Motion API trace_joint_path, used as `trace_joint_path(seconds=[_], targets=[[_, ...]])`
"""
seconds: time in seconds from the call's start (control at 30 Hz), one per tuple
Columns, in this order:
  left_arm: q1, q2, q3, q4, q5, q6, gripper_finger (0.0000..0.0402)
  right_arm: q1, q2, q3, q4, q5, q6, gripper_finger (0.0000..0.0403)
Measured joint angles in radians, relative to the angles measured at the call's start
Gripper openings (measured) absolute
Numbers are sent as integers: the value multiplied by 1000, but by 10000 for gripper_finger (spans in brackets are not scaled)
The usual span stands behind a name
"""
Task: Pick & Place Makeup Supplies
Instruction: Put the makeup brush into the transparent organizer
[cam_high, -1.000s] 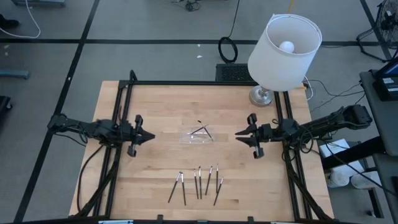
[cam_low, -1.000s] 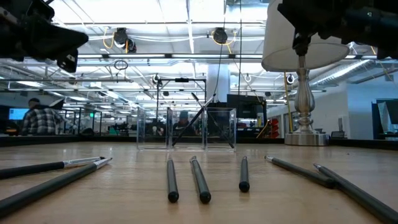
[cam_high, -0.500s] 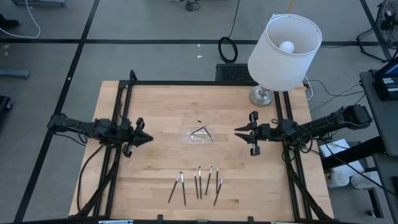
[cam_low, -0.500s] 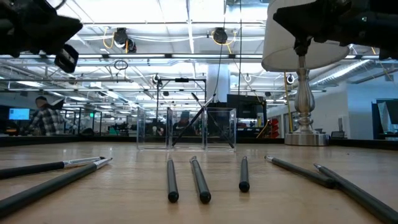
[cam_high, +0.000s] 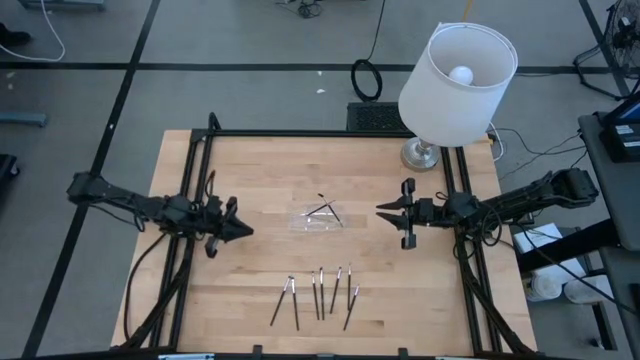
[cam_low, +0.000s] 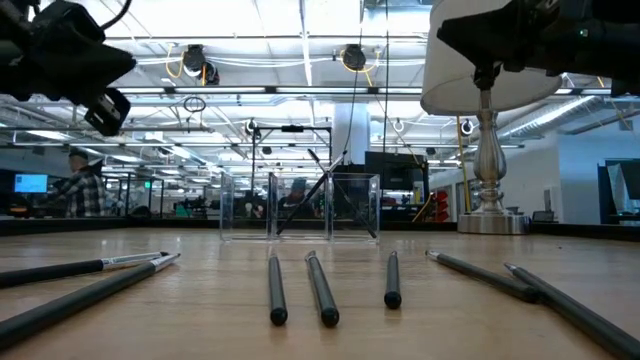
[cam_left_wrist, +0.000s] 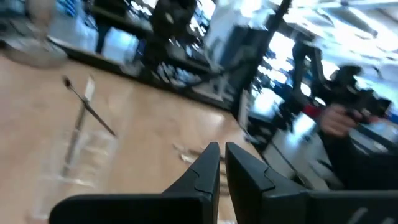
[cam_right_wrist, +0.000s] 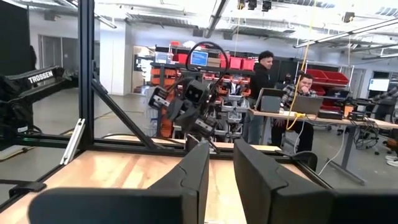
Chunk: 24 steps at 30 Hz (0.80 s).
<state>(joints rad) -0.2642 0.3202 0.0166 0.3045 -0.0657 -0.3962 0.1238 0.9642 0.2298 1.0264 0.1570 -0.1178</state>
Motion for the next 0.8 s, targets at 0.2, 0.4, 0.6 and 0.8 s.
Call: trace_joint_path(seconds=[0.2,0.4,0.6,0.8], targets=[[-1,125,0,100,-40,-53,30,0,0,0,-31,0,-16,65],[-9,237,51,173,-46,9,30,0,0,0,49,-5,2,65],[-36,396,95,34,-222,-94,30,-13,0,0,23,29,3,65],[-74,550,182,37,-257,-80,30,-38,0,0,17,88,-9,65]])
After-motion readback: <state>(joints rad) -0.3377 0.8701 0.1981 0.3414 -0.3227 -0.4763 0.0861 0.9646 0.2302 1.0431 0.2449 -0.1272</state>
